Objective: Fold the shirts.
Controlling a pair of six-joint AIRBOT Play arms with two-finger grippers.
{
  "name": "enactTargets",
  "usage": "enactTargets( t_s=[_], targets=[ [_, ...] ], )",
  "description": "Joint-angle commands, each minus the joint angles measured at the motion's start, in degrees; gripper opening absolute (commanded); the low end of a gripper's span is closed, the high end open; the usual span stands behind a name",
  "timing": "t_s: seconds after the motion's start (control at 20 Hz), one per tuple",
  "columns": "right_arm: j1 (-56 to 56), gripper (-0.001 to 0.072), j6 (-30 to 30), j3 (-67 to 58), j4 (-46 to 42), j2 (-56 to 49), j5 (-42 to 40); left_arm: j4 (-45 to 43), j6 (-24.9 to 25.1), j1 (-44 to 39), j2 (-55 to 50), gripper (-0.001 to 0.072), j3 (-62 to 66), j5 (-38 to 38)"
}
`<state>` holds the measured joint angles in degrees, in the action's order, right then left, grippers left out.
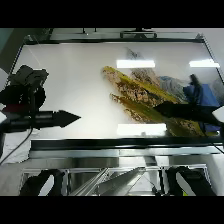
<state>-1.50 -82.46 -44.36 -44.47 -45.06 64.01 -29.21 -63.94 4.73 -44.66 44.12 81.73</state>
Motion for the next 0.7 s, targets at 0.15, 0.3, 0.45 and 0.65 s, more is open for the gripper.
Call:
enactTargets(
  t_s=[0.15,0.3,0.45,0.65],
  targets=[
    [8.74,0.0014,0.00,3.85,0.17,-1.92,-5.51,-1.03,-0.44,6.25,10.21,0.0008,-10.67,-0.09],
    [8.74,0.0014,-0.20,3.85,0.22,-2.03,-3.63,-1.07,-0.44,9.81,12.22,0.0008,-10.67,-0.79],
    [8.76,0.0013,-0.22,3.85,0.20,-2.12,-2.58,-1.11,-0.44,12.79,13.64,0.0009,-10.67,-0.74],
    [8.74,0.0013,-0.22,3.85,0.20,-2.14,-2.56,-1.03,-0.44,13.40,13.42,0.0008,-10.69,-0.92]
  ],
)
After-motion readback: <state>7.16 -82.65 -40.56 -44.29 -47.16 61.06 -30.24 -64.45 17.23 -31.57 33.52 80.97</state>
